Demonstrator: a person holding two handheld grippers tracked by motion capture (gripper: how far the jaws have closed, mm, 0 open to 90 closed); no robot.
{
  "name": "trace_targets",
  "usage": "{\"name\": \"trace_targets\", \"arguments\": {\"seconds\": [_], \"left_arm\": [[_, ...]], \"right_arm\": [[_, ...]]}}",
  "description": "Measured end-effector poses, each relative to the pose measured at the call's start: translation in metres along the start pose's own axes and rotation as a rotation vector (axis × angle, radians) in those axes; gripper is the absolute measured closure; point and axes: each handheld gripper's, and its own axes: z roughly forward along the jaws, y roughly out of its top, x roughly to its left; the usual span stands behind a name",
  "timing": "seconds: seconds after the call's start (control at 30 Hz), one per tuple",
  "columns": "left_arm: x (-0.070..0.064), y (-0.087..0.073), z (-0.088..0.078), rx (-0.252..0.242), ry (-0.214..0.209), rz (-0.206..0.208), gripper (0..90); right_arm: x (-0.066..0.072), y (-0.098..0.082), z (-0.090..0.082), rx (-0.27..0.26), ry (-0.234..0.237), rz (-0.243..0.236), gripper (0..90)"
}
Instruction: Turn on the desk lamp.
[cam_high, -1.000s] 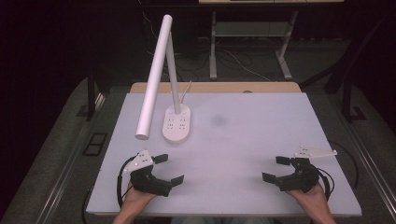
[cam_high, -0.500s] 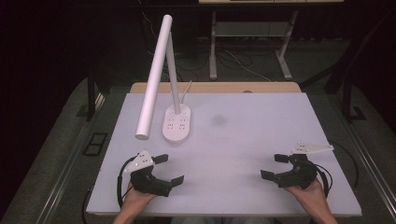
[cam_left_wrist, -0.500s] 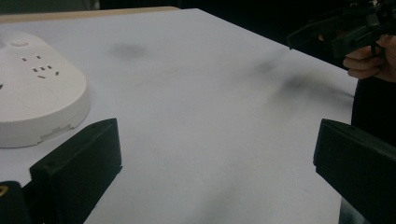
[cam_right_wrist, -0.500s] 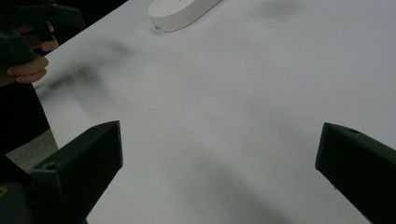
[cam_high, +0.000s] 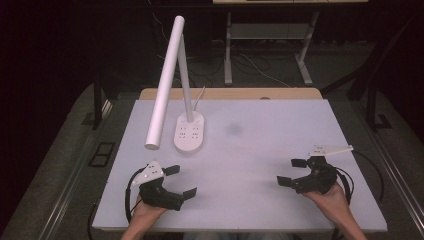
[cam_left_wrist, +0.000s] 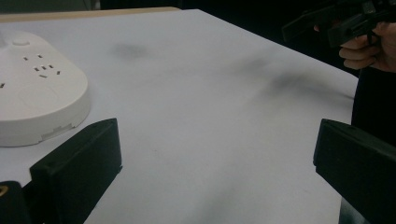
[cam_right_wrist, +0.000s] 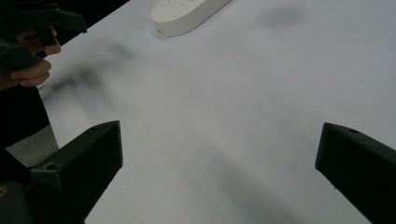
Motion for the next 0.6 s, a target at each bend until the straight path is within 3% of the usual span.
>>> {"name": "trace_targets", "arguments": {"seconds": [0.6], "left_arm": [[0.0,-0.001,0.001,0.0,-0.006,-0.005,0.0]], "right_arm": [[0.006,0.036,0.02,0.034,0.016,-0.057,0.0]]}}
